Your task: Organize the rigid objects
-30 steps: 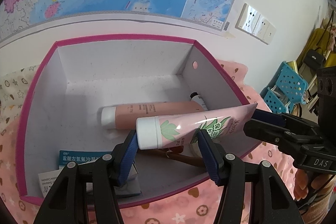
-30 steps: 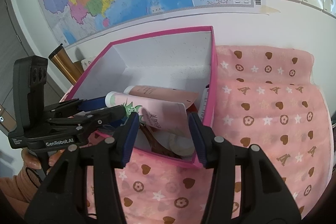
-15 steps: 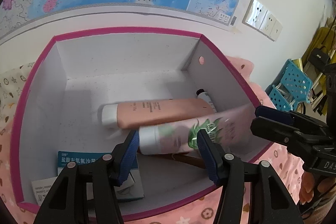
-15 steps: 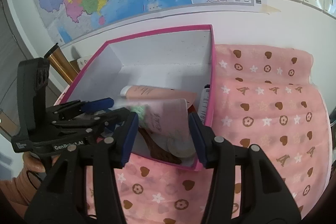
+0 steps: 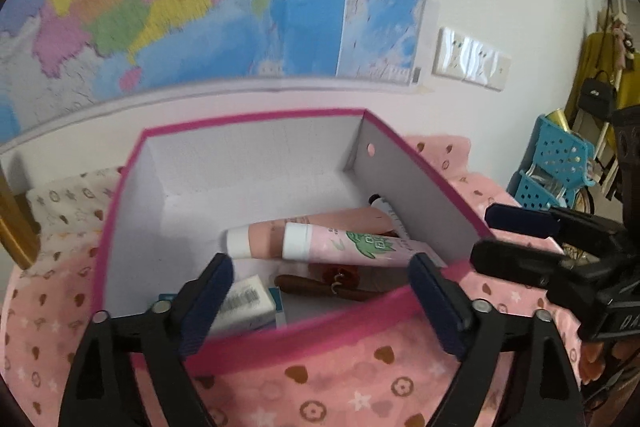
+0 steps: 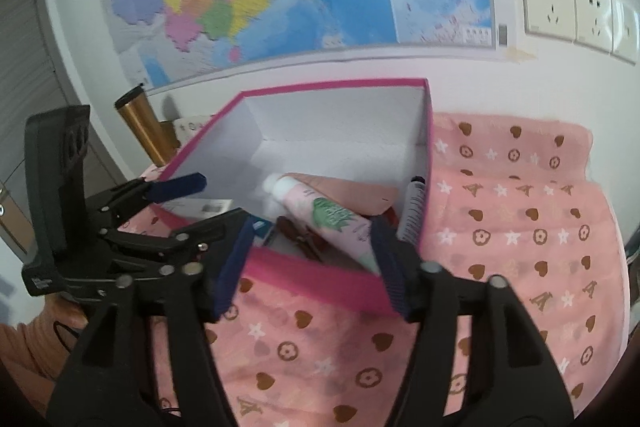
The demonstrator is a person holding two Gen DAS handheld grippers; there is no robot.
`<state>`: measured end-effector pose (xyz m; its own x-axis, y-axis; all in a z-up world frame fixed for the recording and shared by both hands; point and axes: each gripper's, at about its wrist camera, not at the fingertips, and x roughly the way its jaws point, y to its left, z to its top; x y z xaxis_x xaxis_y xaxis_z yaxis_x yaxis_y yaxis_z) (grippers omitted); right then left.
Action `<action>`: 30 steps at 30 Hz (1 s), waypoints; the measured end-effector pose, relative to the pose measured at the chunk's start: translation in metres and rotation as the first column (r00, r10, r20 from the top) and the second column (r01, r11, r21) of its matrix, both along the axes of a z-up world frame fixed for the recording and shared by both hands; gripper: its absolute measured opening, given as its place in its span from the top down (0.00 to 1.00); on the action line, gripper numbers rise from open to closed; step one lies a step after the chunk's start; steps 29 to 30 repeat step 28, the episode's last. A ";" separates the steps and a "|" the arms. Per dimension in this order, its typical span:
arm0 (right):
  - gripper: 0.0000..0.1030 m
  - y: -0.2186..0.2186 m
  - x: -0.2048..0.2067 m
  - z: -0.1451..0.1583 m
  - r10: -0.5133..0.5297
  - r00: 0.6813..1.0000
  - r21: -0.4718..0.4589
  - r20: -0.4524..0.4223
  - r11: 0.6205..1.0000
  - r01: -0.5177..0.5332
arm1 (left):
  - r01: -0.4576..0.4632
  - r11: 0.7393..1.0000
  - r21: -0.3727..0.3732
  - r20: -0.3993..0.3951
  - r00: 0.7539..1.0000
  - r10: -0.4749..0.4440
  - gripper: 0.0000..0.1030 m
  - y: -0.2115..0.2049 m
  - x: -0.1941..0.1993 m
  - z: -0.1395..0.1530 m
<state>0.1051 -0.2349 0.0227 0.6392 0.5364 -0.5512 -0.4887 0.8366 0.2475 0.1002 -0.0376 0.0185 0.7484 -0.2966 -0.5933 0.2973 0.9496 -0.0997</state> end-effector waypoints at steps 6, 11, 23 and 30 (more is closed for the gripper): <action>0.14 0.006 -0.038 -0.009 -0.047 0.995 -0.025 0.087 0.998 0.049 | -0.085 0.996 0.013 0.072 0.994 0.084 0.00 0.017 -0.036 0.006; 0.06 0.015 -0.056 -0.025 -0.096 0.992 -0.050 0.085 0.994 0.101 | -0.155 0.988 0.012 0.066 0.986 0.154 0.00 0.032 -0.055 -0.002; 0.06 0.032 -0.079 -0.043 -0.102 0.993 -0.071 0.066 0.992 0.107 | -0.212 0.976 0.056 0.059 0.976 0.209 0.00 0.043 -0.084 -0.020; 0.06 0.035 -0.082 -0.046 -0.104 0.992 -0.078 0.065 0.991 0.109 | -0.219 0.974 0.058 0.042 0.975 0.217 0.00 0.042 -0.088 -0.026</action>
